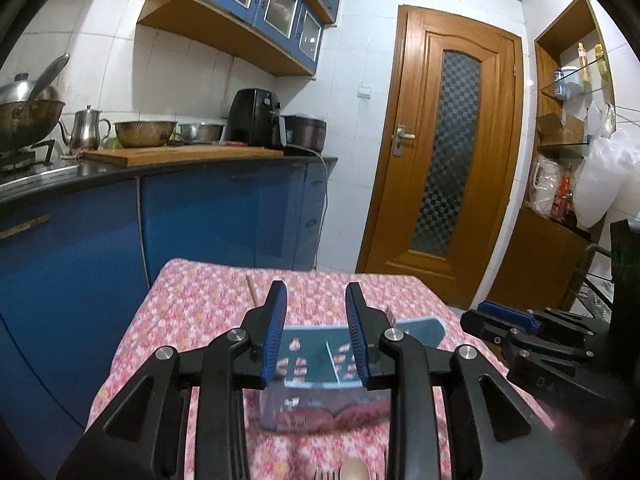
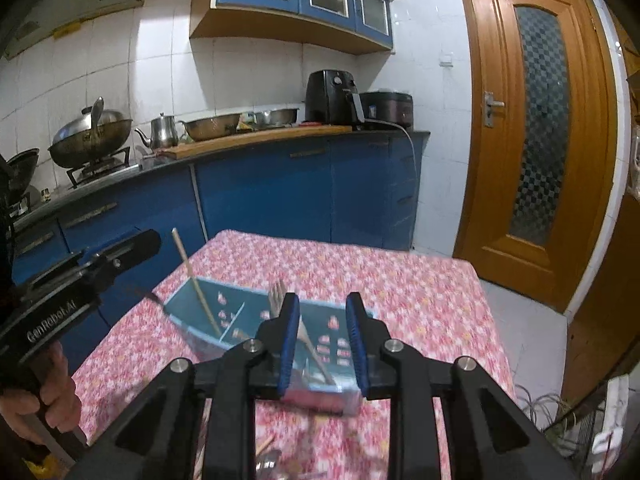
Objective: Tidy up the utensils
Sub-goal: 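Open both tools to drop the chopstick and white fork into the box, then move both tools back down toward the remaining utensils on the table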
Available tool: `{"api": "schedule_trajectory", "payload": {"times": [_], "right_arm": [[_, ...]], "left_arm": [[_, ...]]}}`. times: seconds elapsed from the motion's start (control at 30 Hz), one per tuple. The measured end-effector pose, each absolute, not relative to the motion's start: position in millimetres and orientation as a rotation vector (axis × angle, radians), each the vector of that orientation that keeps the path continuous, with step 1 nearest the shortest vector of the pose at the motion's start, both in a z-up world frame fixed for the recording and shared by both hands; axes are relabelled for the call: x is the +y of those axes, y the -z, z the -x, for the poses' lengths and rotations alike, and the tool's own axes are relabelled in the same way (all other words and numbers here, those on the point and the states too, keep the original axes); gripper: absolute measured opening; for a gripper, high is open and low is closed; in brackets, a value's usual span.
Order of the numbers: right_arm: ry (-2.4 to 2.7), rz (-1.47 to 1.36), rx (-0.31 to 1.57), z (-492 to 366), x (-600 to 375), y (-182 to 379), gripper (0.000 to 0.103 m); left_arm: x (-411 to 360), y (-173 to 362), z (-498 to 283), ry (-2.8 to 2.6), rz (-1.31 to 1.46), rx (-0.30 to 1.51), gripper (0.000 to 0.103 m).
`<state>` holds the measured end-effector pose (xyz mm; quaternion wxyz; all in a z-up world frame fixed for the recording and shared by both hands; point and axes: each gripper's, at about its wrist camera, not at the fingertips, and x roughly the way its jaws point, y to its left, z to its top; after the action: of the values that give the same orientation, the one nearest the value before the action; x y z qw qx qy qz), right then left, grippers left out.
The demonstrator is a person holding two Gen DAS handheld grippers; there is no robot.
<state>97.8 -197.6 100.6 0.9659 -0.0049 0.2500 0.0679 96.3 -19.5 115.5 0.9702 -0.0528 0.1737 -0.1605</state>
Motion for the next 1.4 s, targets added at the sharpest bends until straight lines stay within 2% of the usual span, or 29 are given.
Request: {"api": "schedule_trajectory", "payload": {"times": [0.3, 0.67, 1.4], "right_arm": [[-0.132, -0.019, 0.604, -71.1, -199.6, -86.5, 0.027], [-0.088, -0.060, 0.768, -53.9, -199.6, -59.6, 0.027], [-0.145, -0.189, 1.062, -66.1, -178.2, 3.6, 0.027]], "left_arm": [[-10.4, -111.2, -64.6, 0.323, 0.052, 0.413, 0.030], [-12.6, -82.4, -42.0, 0.337, -0.026, 0.575, 0.030], [12.7, -40.5, -46.2, 0.314, -0.014, 0.832, 0.030]]}}
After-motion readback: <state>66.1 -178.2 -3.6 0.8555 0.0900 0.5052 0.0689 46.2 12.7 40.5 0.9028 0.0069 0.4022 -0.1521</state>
